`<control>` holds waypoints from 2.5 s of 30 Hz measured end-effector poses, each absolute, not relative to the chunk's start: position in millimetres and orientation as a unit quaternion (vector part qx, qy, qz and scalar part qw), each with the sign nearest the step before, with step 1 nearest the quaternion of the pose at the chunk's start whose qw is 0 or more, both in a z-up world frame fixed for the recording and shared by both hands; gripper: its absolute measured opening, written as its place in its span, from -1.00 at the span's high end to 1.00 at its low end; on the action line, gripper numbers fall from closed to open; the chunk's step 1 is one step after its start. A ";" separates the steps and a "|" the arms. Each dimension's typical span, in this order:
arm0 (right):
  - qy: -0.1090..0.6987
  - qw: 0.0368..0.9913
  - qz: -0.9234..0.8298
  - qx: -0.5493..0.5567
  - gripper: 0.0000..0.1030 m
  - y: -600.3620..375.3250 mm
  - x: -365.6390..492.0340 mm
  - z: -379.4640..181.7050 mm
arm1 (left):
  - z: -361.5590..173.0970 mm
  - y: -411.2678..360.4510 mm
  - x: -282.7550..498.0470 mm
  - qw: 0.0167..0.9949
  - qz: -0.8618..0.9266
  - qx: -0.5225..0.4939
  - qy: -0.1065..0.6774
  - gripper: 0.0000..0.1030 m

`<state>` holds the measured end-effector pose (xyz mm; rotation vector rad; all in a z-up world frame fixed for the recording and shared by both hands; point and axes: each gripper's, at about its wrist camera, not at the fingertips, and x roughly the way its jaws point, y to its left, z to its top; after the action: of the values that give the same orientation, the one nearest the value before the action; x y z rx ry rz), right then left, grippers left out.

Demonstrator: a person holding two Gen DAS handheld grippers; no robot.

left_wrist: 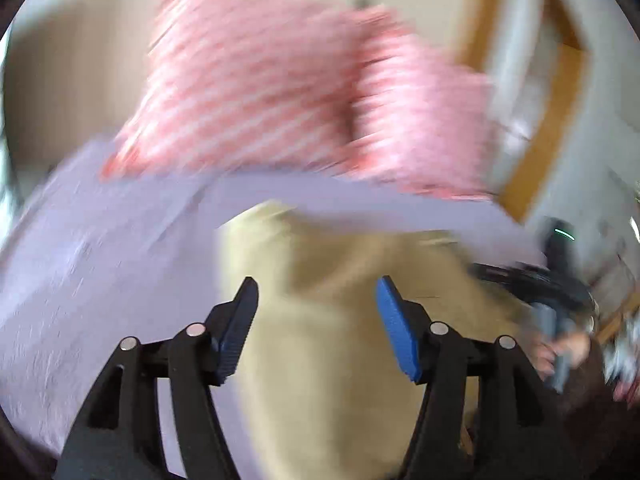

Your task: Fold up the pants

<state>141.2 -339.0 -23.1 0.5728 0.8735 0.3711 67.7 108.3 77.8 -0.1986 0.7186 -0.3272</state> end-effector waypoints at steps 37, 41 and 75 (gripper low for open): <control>0.372 0.878 0.170 0.247 -0.39 -349.2 266.7 25.8 | 76.9 87.8 232.6 0.904 -0.156 -0.142 0.371 0.22; 0.411 0.857 0.209 0.230 -0.70 -322.8 268.1 15.1 | 61.4 59.8 227.6 0.870 -0.212 -0.154 0.417 -0.23; 0.413 0.910 0.010 0.010 -0.97 -216.3 93.4 -28.1 | 11.4 23.4 49.0 0.912 -0.007 0.014 0.410 -0.97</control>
<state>93.4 -216.3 -28.1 0.0207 0.8524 0.0206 49.0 23.4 11.4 0.0279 0.8447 -0.0154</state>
